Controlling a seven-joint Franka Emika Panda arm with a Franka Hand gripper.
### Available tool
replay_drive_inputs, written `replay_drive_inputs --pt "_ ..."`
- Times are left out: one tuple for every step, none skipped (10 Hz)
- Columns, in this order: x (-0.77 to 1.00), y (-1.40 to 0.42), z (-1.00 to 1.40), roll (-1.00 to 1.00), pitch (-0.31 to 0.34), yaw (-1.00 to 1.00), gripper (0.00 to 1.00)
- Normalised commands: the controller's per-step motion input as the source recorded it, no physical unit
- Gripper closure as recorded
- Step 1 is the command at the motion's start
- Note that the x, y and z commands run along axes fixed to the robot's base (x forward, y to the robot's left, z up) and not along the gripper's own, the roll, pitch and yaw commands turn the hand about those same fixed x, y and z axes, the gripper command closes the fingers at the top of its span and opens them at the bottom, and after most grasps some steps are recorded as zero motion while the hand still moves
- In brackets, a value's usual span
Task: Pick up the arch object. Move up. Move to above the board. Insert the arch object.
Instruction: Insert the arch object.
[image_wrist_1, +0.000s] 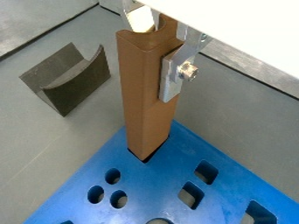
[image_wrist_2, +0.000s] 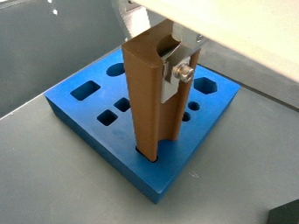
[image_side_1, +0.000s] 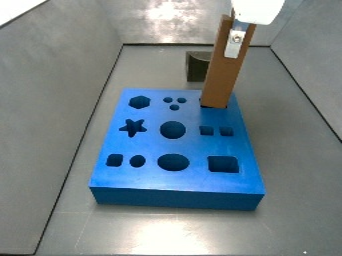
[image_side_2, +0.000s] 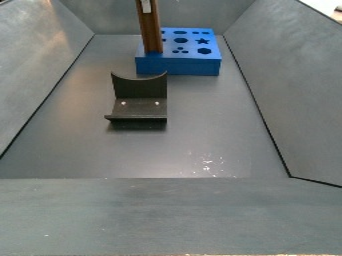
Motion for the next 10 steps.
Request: replay_drive_inputs --pt "0.00 -0.03 -0.47 -0.05 -0.090 0.21 1.00" --pt "-0.07 0.00 -0.51 -0.02 -0.089 0.29 1.00" --pt "-0.11 0.00 -0.55 0.00 -0.087 0.32 1.00" --pt "-0.11 0.00 -0.57 0.00 -0.090 0.32 1.00" --pt "-0.10 0.00 -0.58 0.00 -0.090 0.32 1.00" --pt "-0.11 0.00 -0.61 0.00 -0.094 0.30 1.00" --pt "-0.11 0.00 -0.65 0.00 -0.097 0.29 1.00" --pt "-0.10 0.00 -0.69 0.00 -0.099 0.27 1.00" --pt "0.00 0.00 -0.40 0.00 -0.044 0.22 1.00" --pt "0.00 0.00 0.00 0.00 0.000 0.00 1.00"
